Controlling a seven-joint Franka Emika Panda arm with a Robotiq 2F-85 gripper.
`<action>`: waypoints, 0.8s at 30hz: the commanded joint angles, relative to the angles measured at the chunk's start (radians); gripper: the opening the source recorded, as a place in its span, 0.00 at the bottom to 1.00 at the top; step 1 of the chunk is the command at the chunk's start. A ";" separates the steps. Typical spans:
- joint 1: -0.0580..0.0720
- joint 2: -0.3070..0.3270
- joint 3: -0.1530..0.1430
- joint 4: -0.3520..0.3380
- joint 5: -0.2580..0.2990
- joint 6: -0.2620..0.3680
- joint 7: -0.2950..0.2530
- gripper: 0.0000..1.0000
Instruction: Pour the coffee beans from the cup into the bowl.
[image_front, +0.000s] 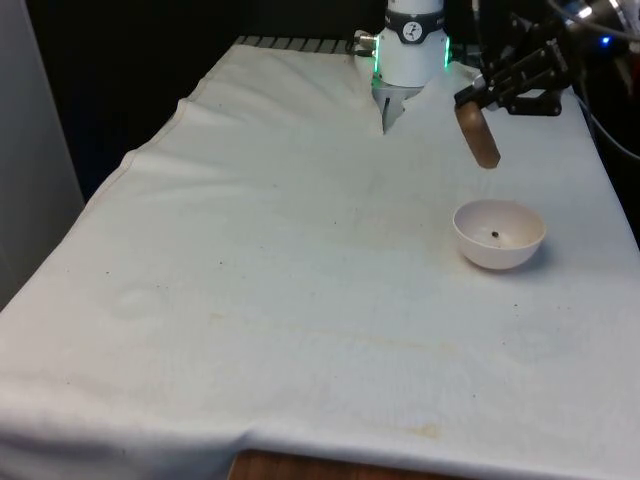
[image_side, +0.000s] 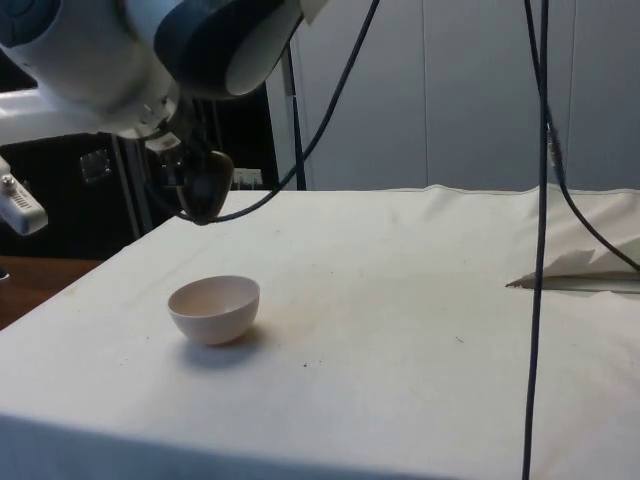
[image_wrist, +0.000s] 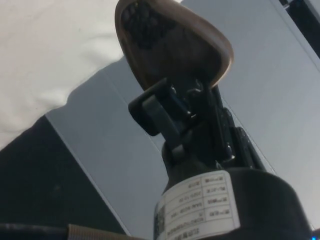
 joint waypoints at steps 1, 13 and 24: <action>0.012 0.007 0.000 0.009 -0.006 -0.023 0.002 0.00; 0.025 0.040 0.053 0.020 -0.078 -0.109 0.019 0.00; 0.032 0.083 0.080 0.026 -0.168 -0.141 0.019 0.00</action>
